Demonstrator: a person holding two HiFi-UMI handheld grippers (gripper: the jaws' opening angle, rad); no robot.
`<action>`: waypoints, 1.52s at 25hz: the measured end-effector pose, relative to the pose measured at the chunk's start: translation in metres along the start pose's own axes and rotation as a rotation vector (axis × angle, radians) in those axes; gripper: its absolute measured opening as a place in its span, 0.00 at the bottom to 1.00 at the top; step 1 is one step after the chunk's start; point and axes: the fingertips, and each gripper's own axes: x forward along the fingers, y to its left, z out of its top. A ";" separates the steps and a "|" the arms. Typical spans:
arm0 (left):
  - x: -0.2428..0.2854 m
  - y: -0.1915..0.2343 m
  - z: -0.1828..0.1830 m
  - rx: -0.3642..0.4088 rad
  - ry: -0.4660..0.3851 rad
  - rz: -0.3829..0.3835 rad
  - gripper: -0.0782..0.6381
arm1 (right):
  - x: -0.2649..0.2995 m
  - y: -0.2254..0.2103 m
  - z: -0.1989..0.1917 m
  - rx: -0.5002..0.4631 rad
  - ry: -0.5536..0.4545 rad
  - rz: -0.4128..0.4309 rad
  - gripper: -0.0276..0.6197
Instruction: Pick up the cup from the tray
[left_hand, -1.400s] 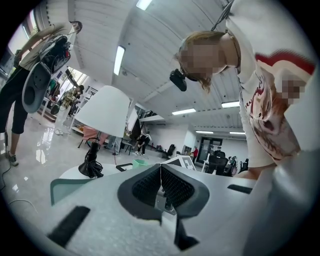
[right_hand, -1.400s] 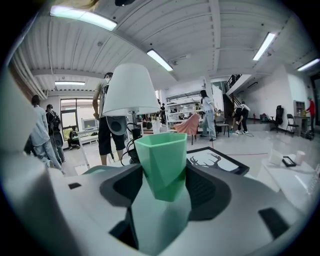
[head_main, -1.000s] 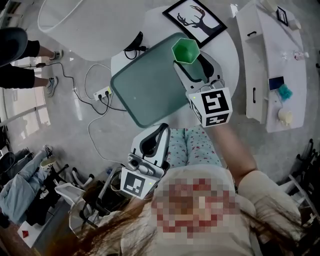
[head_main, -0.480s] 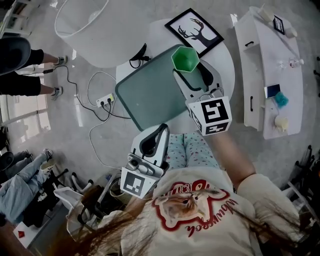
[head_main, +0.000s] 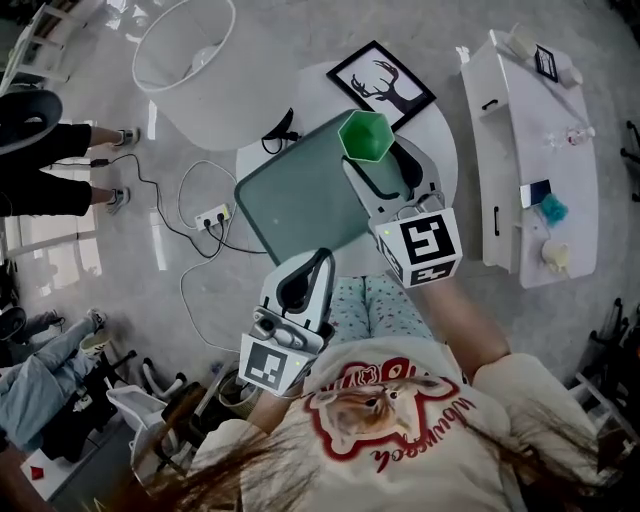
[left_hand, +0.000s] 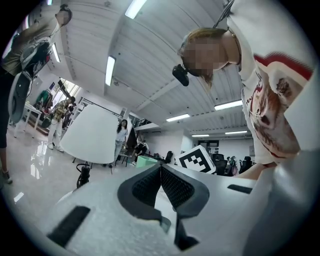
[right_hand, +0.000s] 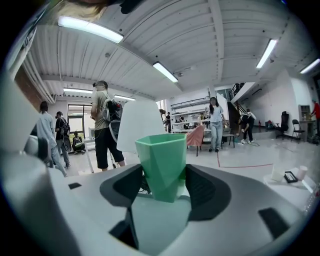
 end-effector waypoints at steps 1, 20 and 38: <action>0.000 0.000 0.002 0.003 -0.002 -0.001 0.13 | -0.002 0.001 0.003 -0.001 -0.002 0.001 0.44; 0.003 -0.002 0.036 0.026 -0.069 -0.002 0.13 | -0.037 0.017 0.041 -0.025 -0.025 0.015 0.44; 0.015 -0.017 0.057 0.070 -0.108 -0.025 0.13 | -0.070 0.024 0.070 -0.043 -0.047 0.038 0.44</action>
